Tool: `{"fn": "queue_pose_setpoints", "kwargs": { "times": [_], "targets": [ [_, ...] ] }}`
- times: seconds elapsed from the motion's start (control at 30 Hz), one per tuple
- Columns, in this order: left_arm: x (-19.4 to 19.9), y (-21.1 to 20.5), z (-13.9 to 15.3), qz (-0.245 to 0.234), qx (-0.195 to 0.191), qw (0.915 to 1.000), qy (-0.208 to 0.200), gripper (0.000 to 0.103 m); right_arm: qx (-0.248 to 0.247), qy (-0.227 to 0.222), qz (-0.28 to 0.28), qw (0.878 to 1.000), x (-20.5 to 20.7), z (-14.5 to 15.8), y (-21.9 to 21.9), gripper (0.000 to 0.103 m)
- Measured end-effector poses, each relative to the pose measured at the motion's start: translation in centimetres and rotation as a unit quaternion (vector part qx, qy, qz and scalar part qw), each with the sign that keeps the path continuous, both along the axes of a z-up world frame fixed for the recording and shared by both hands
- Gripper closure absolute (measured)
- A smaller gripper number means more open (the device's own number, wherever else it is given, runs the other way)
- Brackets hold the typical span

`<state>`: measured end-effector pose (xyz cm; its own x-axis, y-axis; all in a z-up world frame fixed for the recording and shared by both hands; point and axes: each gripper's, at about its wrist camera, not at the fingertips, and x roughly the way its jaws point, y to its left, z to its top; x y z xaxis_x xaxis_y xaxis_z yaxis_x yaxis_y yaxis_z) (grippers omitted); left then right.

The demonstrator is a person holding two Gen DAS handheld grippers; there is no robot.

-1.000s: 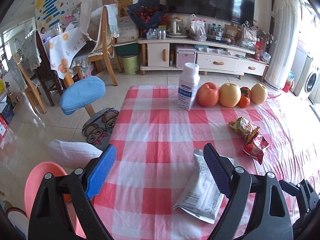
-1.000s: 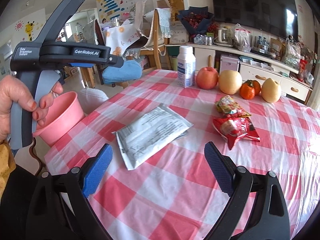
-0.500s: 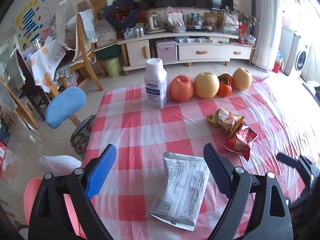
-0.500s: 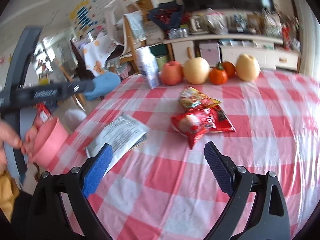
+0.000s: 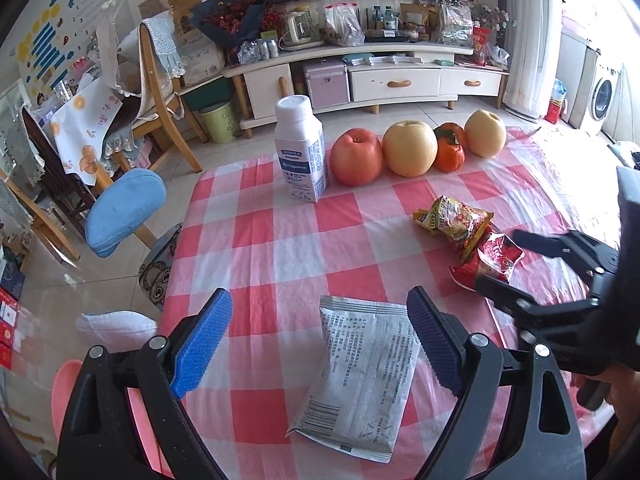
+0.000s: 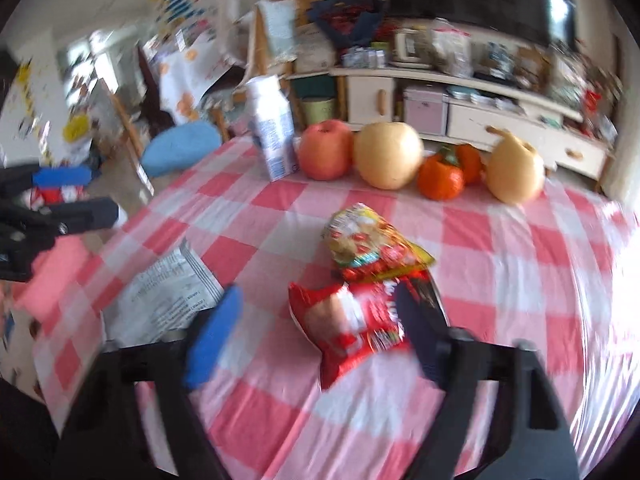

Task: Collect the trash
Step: 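Close the left tool on the yellow snack bag while the right tool grasps the red tea packet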

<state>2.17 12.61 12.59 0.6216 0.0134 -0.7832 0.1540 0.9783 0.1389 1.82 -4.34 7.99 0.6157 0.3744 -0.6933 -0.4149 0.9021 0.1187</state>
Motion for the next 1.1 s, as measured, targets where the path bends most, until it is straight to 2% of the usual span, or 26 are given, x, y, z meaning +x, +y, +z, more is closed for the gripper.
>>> {"fn": "queue_pose_setpoints", "kwargs": {
  "times": [0.13, 0.23, 0.47, 0.63, 0.67, 0.73, 0.87, 0.97, 1.0, 1.1],
  "targets": [
    [0.5, -0.5, -0.5, 0.001, 0.007, 0.9999, 0.01, 0.015, -0.037, 0.009, 0.041, 0.998, 1.2, -1.2, 1.4, 0.064],
    [0.9, -1.2, -0.8, -0.003, 0.015, 0.9998, 0.015, 0.015, -0.082, 0.006, 0.053, 0.995, 1.3, -2.1, 1.5, 0.071],
    [1.4, -2.7, -1.3, -0.012, 0.023, 0.9994, 0.023, 0.015, -0.08, 0.028, 0.072, 0.994, -0.3, -2.4, -2.2, 0.07],
    [1.7, -4.3, -1.6, -0.03, 0.025, 0.9989, 0.026, 0.015, -0.083, 0.037, 0.043, 0.995, -1.5, -2.1, -6.0, 0.068],
    [1.8, -4.7, -1.7, -0.035, 0.027, 0.9987, 0.027, 0.015, -0.08, 0.04, 0.035, 0.995, -1.6, -2.1, -6.7, 0.067],
    [2.0, -5.5, -2.0, -0.045, 0.027, 0.9981, 0.031, 0.015, -0.081, 0.047, 0.016, 0.995, -1.6, -2.1, -8.1, 0.056],
    [2.4, -6.6, -2.6, -0.059, 0.007, 0.9973, 0.044, 0.015, -0.088, 0.069, -0.023, 0.993, -1.7, -2.3, -11.1, 0.046],
    [2.9, -7.3, -2.7, -0.07, -0.05, 0.995, 0.05, 0.015, -0.076, 0.072, -0.067, 0.992, -1.7, -2.0, -13.6, 0.027],
    [3.2, -7.6, -2.6, -0.074, -0.072, 0.9933, 0.051, 0.015, -0.061, 0.075, -0.078, 0.992, -1.6, -2.0, -14.2, 0.019],
    [4.2, -9.0, -3.0, -0.081, -0.123, 0.9878, 0.052, 0.015, 0.031, 0.106, -0.096, 0.989, -1.1, -2.2, -15.7, 0.019]
  ]
}}
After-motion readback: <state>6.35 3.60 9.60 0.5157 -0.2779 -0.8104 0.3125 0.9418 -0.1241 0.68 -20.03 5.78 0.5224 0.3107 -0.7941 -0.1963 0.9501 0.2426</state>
